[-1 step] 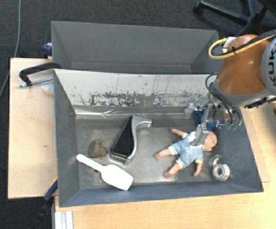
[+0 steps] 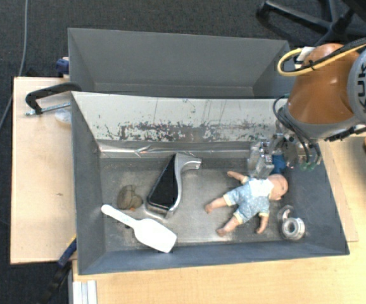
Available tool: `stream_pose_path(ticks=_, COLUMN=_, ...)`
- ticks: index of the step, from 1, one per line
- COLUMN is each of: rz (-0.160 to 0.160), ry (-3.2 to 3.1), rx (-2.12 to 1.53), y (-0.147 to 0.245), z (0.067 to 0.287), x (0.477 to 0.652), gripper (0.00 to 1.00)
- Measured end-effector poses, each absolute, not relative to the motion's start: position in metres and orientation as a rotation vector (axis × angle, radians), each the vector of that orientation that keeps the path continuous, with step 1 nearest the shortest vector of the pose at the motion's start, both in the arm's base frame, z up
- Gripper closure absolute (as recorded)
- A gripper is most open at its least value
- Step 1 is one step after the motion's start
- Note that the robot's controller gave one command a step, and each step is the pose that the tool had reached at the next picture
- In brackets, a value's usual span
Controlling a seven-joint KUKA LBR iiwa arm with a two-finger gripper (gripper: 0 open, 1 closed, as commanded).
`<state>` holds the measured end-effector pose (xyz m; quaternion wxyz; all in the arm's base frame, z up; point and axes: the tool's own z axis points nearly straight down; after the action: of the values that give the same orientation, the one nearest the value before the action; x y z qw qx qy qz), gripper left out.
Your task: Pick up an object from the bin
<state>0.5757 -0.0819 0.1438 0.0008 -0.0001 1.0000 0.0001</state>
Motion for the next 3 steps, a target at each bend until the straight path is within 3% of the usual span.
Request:
stream_pose_path(ticks=1, rz=0.0, ry=3.14, rx=-0.001, y=-0.0818, z=0.1438, x=0.5758, gripper=0.0)
stream_pose_path(ticks=3, rz=0.0, ry=3.14, rx=-0.001, y=-0.0819, z=0.1438, x=0.5758, gripper=0.0)
